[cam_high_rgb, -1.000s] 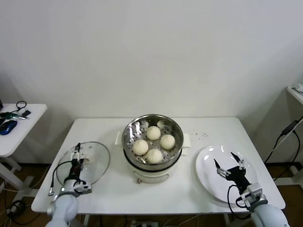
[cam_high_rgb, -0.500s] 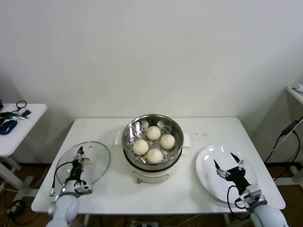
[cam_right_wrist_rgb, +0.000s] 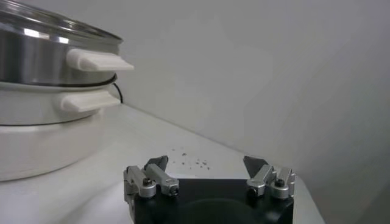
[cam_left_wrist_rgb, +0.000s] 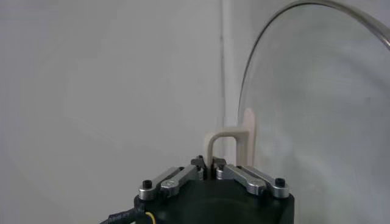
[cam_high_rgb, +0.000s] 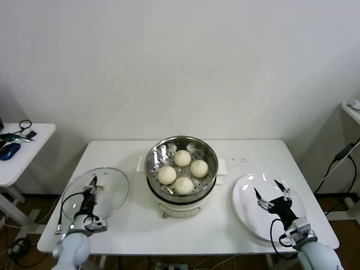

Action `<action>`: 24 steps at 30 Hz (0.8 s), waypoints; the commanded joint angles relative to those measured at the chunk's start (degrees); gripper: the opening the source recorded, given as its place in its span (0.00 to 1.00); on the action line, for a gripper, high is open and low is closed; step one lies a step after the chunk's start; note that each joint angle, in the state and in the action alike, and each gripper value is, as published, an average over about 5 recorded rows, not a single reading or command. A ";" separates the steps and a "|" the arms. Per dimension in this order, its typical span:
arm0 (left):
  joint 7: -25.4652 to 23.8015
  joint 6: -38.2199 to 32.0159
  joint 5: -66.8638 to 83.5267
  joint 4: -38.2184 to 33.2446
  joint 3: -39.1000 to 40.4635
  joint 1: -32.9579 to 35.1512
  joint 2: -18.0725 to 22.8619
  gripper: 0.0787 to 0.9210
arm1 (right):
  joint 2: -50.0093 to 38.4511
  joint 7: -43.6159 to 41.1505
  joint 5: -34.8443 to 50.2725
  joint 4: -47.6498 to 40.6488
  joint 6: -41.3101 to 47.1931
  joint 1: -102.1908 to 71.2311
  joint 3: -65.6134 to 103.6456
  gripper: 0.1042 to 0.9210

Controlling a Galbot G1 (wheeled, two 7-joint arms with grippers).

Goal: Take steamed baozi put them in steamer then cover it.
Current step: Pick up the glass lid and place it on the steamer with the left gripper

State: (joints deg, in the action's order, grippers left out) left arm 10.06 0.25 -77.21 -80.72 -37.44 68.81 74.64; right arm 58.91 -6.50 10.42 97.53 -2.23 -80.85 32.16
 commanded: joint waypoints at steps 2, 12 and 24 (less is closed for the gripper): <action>-1.27 2.38 3.98 -17.88 -0.67 7.38 -2.14 0.08 | -0.29 0.01 0.01 -0.13 -0.14 0.30 0.25 0.88; -6.80 14.35 5.57 -38.23 -2.48 17.66 -7.39 0.08 | -1.49 0.35 0.01 -0.48 0.03 1.55 -0.16 0.88; -9.68 26.48 2.68 -45.77 13.60 14.87 -13.57 0.08 | -2.73 1.32 -0.38 -2.23 0.53 5.12 -3.62 0.88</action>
State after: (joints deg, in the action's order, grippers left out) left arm 3.18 15.51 -72.43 -115.89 -35.99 83.55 65.89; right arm 56.63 -5.61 10.12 95.90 -1.90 -77.78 30.56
